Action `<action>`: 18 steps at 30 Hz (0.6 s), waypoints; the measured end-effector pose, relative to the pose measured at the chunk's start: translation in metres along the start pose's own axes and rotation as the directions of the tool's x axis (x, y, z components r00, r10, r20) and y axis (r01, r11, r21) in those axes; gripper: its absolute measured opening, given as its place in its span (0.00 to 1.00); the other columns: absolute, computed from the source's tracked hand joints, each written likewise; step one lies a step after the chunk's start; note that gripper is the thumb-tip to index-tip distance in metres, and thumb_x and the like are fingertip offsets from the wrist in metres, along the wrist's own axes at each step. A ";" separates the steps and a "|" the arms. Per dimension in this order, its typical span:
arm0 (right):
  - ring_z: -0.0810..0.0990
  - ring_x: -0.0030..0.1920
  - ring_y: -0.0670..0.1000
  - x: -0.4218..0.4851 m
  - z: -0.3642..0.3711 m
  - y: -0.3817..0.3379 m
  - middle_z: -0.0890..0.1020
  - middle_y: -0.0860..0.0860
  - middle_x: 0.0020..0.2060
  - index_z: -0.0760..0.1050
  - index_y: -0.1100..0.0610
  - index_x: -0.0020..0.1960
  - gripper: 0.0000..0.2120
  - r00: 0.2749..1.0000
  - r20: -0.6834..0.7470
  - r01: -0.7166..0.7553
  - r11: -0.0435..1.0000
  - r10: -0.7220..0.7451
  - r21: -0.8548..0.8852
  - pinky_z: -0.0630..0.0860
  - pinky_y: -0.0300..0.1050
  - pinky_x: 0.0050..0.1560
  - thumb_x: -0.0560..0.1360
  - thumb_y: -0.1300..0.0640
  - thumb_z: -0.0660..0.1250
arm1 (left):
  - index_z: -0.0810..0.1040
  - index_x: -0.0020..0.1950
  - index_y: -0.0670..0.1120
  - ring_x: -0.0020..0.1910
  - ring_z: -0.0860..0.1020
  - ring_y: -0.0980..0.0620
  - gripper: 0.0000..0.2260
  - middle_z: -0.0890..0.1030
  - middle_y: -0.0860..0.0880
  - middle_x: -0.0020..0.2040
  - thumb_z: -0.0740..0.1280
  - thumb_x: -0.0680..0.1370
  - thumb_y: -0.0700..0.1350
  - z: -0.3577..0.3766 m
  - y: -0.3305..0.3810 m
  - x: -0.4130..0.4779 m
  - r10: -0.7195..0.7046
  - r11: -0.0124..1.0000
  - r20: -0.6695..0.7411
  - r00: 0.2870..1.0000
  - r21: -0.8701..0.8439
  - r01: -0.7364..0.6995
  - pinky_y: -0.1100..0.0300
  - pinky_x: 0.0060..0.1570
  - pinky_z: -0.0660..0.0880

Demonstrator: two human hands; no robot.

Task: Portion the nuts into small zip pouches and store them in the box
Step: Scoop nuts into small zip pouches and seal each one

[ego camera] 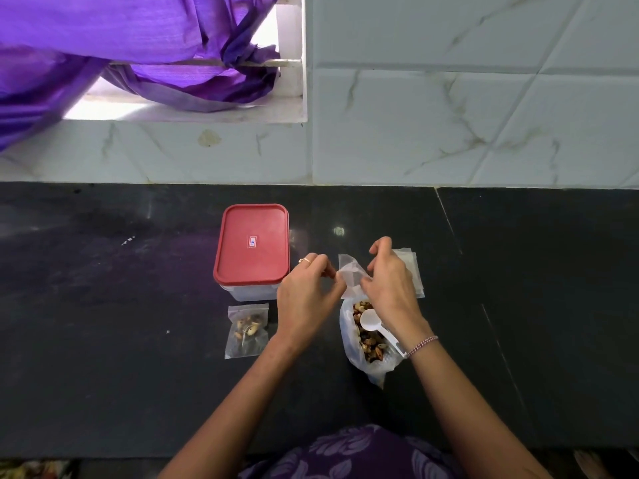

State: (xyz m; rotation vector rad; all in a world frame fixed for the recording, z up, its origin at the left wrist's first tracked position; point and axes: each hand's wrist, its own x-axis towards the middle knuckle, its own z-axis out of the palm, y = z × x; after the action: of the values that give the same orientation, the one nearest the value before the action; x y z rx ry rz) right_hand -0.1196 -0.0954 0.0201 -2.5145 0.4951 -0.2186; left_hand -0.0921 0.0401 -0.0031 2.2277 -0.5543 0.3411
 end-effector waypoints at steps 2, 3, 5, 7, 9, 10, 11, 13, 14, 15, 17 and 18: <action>0.80 0.48 0.52 0.001 -0.001 -0.003 0.78 0.53 0.50 0.63 0.54 0.59 0.20 0.998 0.064 -0.004 1.000 0.004 0.003 0.79 0.45 0.46 0.74 0.59 0.70 | 0.74 0.47 0.49 0.44 0.77 0.57 0.08 0.77 0.55 0.45 0.64 0.76 0.54 0.001 -0.003 -0.002 0.034 0.993 0.071 0.997 -0.111 -0.026 0.55 0.42 0.78; 0.80 0.49 0.52 0.002 -0.002 -0.006 0.77 0.54 0.52 0.63 0.55 0.60 0.20 0.996 0.088 0.002 1.000 -0.002 -0.004 0.78 0.44 0.46 0.74 0.59 0.70 | 0.73 0.53 0.49 0.51 0.77 0.57 0.11 0.77 0.55 0.50 0.62 0.77 0.55 0.001 -0.004 -0.003 0.033 0.975 0.122 0.992 -0.221 -0.006 0.56 0.50 0.77; 0.79 0.53 0.54 0.003 -0.003 -0.010 0.75 0.54 0.56 0.63 0.55 0.62 0.22 0.992 0.126 0.015 1.000 -0.012 -0.023 0.75 0.42 0.47 0.73 0.61 0.70 | 0.69 0.65 0.48 0.65 0.72 0.57 0.19 0.74 0.54 0.63 0.60 0.77 0.55 0.000 -0.010 -0.006 0.044 0.906 0.228 0.973 -0.419 0.057 0.60 0.64 0.70; 0.78 0.55 0.54 0.002 -0.005 -0.012 0.74 0.55 0.58 0.62 0.56 0.63 0.25 0.985 0.172 0.032 0.999 -0.024 -0.042 0.74 0.43 0.49 0.72 0.62 0.71 | 0.62 0.73 0.47 0.72 0.65 0.56 0.27 0.67 0.54 0.72 0.58 0.76 0.54 0.000 -0.019 -0.007 0.109 0.891 0.340 0.934 -0.449 0.059 0.63 0.70 0.62; 0.78 0.55 0.54 0.001 -0.006 -0.014 0.74 0.55 0.58 0.62 0.55 0.64 0.26 0.975 0.220 0.053 0.997 -0.037 -0.065 0.74 0.43 0.49 0.72 0.62 0.71 | 0.56 0.76 0.51 0.75 0.59 0.58 0.32 0.60 0.57 0.75 0.60 0.74 0.55 0.001 -0.024 -0.008 0.172 0.916 0.460 0.871 -0.401 0.031 0.63 0.73 0.58; 0.78 0.55 0.54 0.000 -0.007 -0.016 0.73 0.55 0.58 0.62 0.55 0.64 0.26 0.970 0.239 0.060 0.995 -0.041 -0.073 0.74 0.42 0.49 0.71 0.62 0.71 | 0.52 0.76 0.54 0.75 0.56 0.59 0.34 0.58 0.59 0.75 0.63 0.73 0.54 0.002 -0.026 -0.009 0.193 0.922 0.507 0.840 -0.386 0.021 0.62 0.74 0.56; 0.78 0.55 0.54 -0.001 -0.008 -0.017 0.73 0.55 0.59 0.62 0.55 0.64 0.27 0.967 0.252 0.064 0.995 -0.042 -0.080 0.74 0.42 0.49 0.72 0.62 0.71 | 0.49 0.76 0.57 0.75 0.55 0.60 0.38 0.56 0.60 0.75 0.66 0.72 0.52 0.003 -0.028 -0.010 0.201 0.925 0.545 0.814 -0.378 0.025 0.60 0.74 0.56; 0.78 0.55 0.54 -0.002 -0.009 -0.020 0.72 0.55 0.60 0.61 0.55 0.66 0.27 0.967 0.253 0.068 0.994 -0.043 -0.090 0.74 0.43 0.50 0.72 0.62 0.71 | 0.46 0.76 0.58 0.75 0.54 0.60 0.43 0.54 0.60 0.74 0.71 0.71 0.46 0.006 -0.031 -0.012 0.187 0.924 0.593 0.783 -0.378 0.065 0.59 0.74 0.57; 0.78 0.55 0.54 -0.003 -0.009 -0.021 0.72 0.55 0.61 0.61 0.55 0.66 0.28 0.969 0.245 0.070 0.993 -0.044 -0.095 0.74 0.43 0.50 0.72 0.62 0.71 | 0.47 0.77 0.57 0.75 0.55 0.59 0.44 0.55 0.58 0.74 0.73 0.70 0.46 0.009 -0.032 -0.013 0.177 0.920 0.593 0.785 -0.384 0.082 0.60 0.73 0.57; 0.78 0.55 0.54 -0.004 -0.010 -0.022 0.71 0.55 0.61 0.60 0.55 0.67 0.28 0.970 0.239 0.073 0.993 -0.048 -0.095 0.75 0.43 0.50 0.73 0.61 0.71 | 0.49 0.77 0.55 0.74 0.57 0.57 0.44 0.58 0.55 0.74 0.74 0.70 0.47 0.012 -0.033 -0.014 0.163 0.917 0.578 0.799 -0.387 0.093 0.60 0.72 0.60; 0.79 0.54 0.54 -0.007 -0.011 -0.023 0.72 0.55 0.61 0.59 0.54 0.68 0.29 0.969 0.239 0.082 0.995 -0.065 -0.059 0.76 0.44 0.51 0.73 0.58 0.71 | 0.56 0.74 0.51 0.68 0.65 0.54 0.38 0.66 0.52 0.68 0.74 0.71 0.47 0.017 -0.033 -0.016 0.121 0.919 0.522 0.845 -0.381 0.103 0.54 0.68 0.68; 0.79 0.53 0.53 -0.009 -0.013 -0.024 0.72 0.54 0.62 0.59 0.53 0.69 0.29 0.967 0.244 0.081 0.997 -0.075 -0.017 0.77 0.46 0.52 0.73 0.56 0.71 | 0.60 0.71 0.51 0.65 0.69 0.53 0.33 0.69 0.52 0.64 0.73 0.71 0.46 0.018 -0.033 -0.017 0.101 0.919 0.488 0.867 -0.380 0.107 0.51 0.65 0.71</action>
State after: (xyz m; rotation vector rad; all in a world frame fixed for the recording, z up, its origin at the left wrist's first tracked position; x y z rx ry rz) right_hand -0.1241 -0.0801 0.0439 -2.5440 0.3023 0.0681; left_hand -0.0893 0.0504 -0.0433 1.9039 -0.8125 -0.3498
